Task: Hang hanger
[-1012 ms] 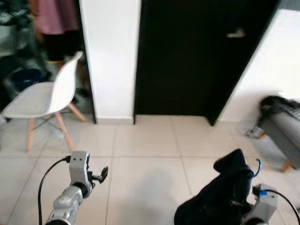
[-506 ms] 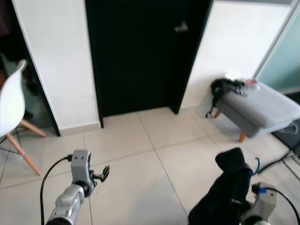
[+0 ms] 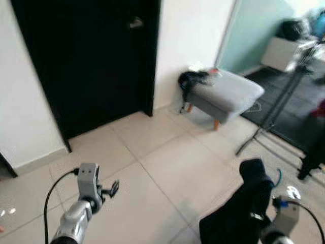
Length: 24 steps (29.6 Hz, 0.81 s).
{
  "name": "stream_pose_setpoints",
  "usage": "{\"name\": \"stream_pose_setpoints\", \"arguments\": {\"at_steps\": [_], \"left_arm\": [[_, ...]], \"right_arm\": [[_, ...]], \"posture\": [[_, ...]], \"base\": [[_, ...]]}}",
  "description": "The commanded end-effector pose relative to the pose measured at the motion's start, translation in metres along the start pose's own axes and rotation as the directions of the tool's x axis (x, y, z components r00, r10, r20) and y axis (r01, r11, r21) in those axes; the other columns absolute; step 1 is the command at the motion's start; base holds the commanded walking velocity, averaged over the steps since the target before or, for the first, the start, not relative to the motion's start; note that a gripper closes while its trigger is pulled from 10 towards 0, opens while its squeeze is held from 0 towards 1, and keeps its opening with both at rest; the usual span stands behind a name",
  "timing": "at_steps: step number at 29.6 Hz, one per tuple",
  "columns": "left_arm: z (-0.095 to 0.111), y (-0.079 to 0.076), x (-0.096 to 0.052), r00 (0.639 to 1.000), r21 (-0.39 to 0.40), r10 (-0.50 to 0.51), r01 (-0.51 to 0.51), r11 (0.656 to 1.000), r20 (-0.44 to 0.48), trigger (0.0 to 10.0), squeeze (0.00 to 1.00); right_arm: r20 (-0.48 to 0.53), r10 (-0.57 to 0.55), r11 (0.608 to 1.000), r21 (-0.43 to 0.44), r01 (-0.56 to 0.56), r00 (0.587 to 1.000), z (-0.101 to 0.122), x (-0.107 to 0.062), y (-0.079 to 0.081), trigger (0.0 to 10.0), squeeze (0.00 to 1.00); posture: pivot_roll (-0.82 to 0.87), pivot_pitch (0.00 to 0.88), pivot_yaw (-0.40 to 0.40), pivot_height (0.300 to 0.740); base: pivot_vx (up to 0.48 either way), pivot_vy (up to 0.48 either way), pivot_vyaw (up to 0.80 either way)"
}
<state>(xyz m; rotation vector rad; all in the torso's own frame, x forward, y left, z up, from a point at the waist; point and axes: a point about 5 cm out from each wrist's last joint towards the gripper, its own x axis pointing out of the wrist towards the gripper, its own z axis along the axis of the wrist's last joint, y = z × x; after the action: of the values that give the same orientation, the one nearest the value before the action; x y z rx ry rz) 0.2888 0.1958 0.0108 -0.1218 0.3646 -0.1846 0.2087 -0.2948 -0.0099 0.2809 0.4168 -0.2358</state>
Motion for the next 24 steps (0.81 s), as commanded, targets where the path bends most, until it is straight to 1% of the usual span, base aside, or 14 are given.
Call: {"name": "stream_pose_setpoints", "arguments": {"at_steps": [1, 3, 4, 7, 13, 19, 24], "left_arm": [[-0.0007, -0.0004, 0.0008, 1.000, -0.001, -0.003, 0.003, 1.000, -0.011, 10.0, 0.00], [0.0003, -0.0006, 0.0017, 1.000, 0.001, -0.004, 0.004, 1.000, -0.012, 10.0, 0.00], [0.0006, -0.0021, 0.0032, 1.000, 0.000, -0.002, 0.002, 1.000, -0.014, 10.0, 0.00], [-0.0001, -0.0032, 0.0036, 1.000, -0.004, 0.003, -0.003, 1.000, -0.013, 10.0, 0.00], [-0.0001, -0.0046, 0.0028, 1.000, 0.000, -0.001, 0.001, 1.000, 0.000, 10.0, 0.00], [-0.0003, -0.0043, 0.0019, 1.000, 0.013, -0.007, 0.007, 1.000, 0.005, 10.0, 0.00], [-0.0014, -0.0042, 0.0012, 1.000, 0.019, -0.018, 0.018, 1.000, -0.005, 10.0, 0.00]], "right_arm": [[0.041, -0.012, 1.000, 0.002, 0.012, 0.999, 0.0104, 0.0013, -0.0034, 10.0, 0.00], [0.042, -0.012, 1.000, 0.002, 0.012, 0.999, 0.0113, 0.0022, -0.0029, 10.0, 0.00], [0.040, -0.014, 1.000, 0.003, 0.014, 0.999, 0.0115, 0.0031, -0.0038, 10.0, 0.00], [0.033, -0.018, 1.000, 0.004, 0.018, 0.999, 0.0107, 0.0030, -0.0061, 10.0, 0.00], [0.026, -0.015, 1.000, 0.000, 0.015, 1.000, 0.0105, 0.0011, -0.0088, 10.0, 0.00], [0.031, -0.020, 1.000, 0.003, 0.020, 0.999, 0.0087, -0.0006, -0.0093, 10.0, 0.00], [0.050, -0.025, 1.000, 0.013, 0.024, 0.998, 0.0089, -0.0022, -0.0104, 10.0, 0.00]], "posture": [[-0.02, 0.052, -0.035, 0.740], [-0.03, 0.053, -0.033, 0.740], [-0.01, 0.036, -0.051, 0.740], [0.00, 0.035, -0.061, 0.740], [-0.01, 0.058, -0.070, 0.740], [-0.04, 0.060, -0.043, 0.740], [-0.04, 0.068, -0.041, 0.740]], "base": [[0.000, 0.000, -0.80], [0.000, 0.000, -0.80], [0.000, 0.000, -0.80], [0.000, 0.000, -0.80], [0.000, 0.000, -0.80], [0.000, 0.000, -0.80], [0.000, 0.000, -0.74]]}}
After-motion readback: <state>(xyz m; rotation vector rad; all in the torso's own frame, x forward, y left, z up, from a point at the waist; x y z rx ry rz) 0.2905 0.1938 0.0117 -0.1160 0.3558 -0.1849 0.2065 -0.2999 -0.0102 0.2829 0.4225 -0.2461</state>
